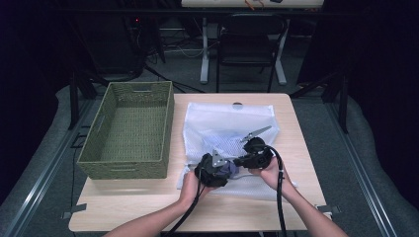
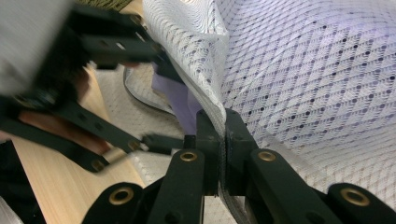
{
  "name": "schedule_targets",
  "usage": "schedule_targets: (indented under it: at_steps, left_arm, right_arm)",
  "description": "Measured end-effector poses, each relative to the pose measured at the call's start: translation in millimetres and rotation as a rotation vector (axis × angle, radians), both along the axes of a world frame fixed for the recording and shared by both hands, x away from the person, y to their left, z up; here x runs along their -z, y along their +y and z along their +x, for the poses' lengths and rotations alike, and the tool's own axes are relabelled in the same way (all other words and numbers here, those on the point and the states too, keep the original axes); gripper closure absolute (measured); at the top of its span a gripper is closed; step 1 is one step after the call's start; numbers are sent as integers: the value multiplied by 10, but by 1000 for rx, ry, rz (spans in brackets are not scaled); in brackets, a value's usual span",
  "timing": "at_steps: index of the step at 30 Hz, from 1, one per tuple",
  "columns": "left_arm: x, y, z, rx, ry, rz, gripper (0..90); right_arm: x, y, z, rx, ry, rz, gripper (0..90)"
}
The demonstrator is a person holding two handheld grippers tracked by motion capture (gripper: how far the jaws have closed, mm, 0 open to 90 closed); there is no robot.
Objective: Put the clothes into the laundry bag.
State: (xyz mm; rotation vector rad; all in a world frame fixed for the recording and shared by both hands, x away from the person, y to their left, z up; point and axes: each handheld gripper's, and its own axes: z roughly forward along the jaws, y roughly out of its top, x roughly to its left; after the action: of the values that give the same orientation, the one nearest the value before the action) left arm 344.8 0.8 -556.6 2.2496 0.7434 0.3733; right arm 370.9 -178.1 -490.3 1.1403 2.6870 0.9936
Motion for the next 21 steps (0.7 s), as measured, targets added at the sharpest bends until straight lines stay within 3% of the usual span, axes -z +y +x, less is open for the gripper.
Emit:
schedule_targets:
  at_steps: [4,7,12,21]
  left_arm:
    - [83,-132,41,-15,-11,10,486]
    - [111,-158,63,-25,-30,21,623]
    - [110,-110,108,-39,-52,1,860]
    - [-45,-45,166,-127,-194,-89,878]
  right_arm:
    - [6,10,-6,-1,8,9,872]
    - [7,15,-10,-2,5,4,873]
    - [-27,30,-30,-6,-8,9,873]
    - [-167,13,-67,1,-48,44,873]
